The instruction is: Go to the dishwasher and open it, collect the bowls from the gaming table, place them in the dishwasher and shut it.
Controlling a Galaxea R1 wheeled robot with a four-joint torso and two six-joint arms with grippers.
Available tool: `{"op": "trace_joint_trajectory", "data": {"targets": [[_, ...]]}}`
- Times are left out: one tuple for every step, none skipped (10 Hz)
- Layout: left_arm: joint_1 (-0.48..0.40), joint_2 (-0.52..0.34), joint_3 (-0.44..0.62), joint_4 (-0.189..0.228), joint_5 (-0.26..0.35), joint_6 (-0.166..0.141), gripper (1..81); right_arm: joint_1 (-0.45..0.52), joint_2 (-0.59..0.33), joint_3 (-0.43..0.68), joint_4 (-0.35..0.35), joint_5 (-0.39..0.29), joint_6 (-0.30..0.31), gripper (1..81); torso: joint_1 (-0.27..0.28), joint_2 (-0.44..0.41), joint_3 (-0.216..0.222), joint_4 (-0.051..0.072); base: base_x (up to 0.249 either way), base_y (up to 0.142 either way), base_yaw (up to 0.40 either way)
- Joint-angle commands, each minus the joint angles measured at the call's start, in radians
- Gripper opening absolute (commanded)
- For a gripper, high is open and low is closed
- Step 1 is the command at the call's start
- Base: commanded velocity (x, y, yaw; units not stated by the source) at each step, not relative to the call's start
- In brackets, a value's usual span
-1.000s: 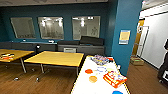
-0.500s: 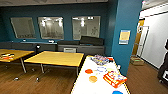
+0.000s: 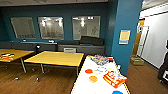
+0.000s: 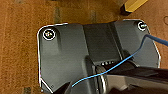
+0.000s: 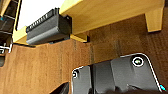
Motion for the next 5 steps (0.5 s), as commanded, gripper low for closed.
{"op": "trace_joint_trajectory", "data": {"targets": [[-0.057,0.005,-0.001,-0.004,0.046,0.0,81.1,0.219,-0.265,0.232,0.11,-0.017,0.009,81.1,0.0,0.0,-0.03,0.0,0.0,0.0,0.0],[-0.057,0.007,-0.001,-0.004,0.046,0.0,81.1,0.265,-0.291,0.253,0.14,-0.026,0.009,81.1,0.0,0.0,-0.046,0.0,0.0,0.0,0.0],[-0.057,0.007,-0.001,-0.005,0.046,0.0,81.1,0.305,-0.311,0.273,0.163,-0.05,0.009,81.1,0.0,0.0,-0.084,0.0,0.0,0.0,0.0],[-0.057,0.005,-0.001,-0.005,0.046,0.0,81.1,0.345,-0.327,0.278,0.191,-0.067,0.009,81.1,-0.001,0.0,-0.117,0.0,0.0,0.0,0.0],[-0.057,0.004,-0.001,-0.005,0.046,0.0,81.1,0.389,-0.344,0.274,0.226,-0.09,0.009,81.1,-0.001,0.0,-0.148,0.0,0.0,0.0,0.0]]}}
